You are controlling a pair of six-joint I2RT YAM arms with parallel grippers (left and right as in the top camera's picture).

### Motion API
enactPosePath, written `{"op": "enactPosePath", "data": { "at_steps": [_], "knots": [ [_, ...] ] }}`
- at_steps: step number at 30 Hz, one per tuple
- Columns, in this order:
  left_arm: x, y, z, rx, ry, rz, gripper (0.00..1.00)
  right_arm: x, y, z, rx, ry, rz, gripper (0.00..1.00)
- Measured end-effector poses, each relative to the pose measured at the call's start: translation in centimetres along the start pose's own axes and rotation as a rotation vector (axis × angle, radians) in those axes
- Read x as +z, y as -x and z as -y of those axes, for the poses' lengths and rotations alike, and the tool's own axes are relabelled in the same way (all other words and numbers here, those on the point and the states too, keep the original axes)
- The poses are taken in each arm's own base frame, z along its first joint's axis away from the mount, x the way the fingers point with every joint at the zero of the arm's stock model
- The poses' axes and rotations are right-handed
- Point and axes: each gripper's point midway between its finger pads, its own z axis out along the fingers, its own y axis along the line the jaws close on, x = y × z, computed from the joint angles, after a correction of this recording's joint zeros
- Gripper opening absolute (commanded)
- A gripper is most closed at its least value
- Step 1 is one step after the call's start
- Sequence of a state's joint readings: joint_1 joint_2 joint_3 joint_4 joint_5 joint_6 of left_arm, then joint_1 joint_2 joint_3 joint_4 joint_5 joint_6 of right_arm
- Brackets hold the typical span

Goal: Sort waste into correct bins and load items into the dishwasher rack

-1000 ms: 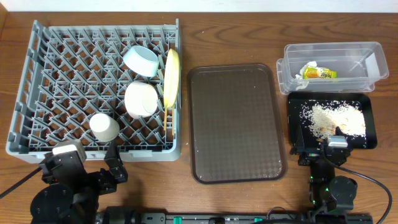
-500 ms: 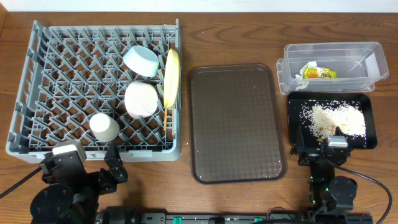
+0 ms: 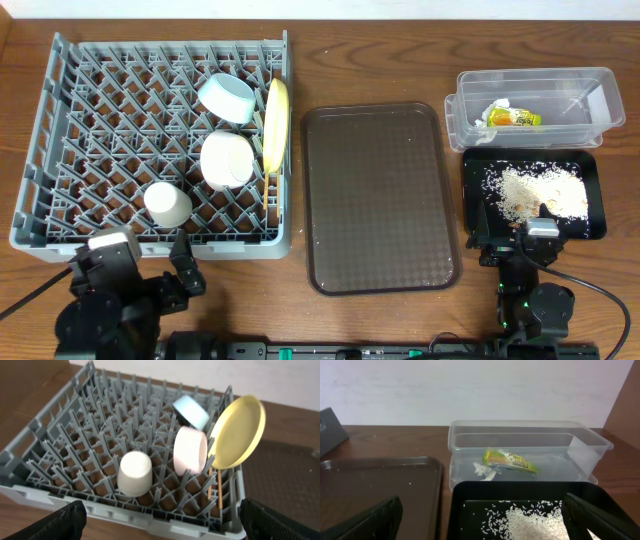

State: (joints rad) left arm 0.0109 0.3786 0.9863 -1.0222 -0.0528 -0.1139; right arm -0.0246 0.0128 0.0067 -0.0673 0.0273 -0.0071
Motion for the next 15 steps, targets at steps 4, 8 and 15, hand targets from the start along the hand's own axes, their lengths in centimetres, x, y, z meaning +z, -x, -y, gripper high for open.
{"op": "enactPosePath", "data": {
  "at_steps": [4,8,15],
  "knots": [
    [2.1,-2.5,-0.2,0.008,0.003,-0.013,0.99,0.0,0.0,0.0,0.0,0.0,0.0,0.99],
    [5.1,-5.5,-0.5,0.005,0.0,0.015,0.99,0.0,0.0,0.0,0.0,0.0,0.0,0.99],
    [9.5,-8.0,-0.5,-0.048,-0.023,0.133,0.99,0.0,0.0,0.0,0.0,0.0,0.0,0.99]
  ]
}}
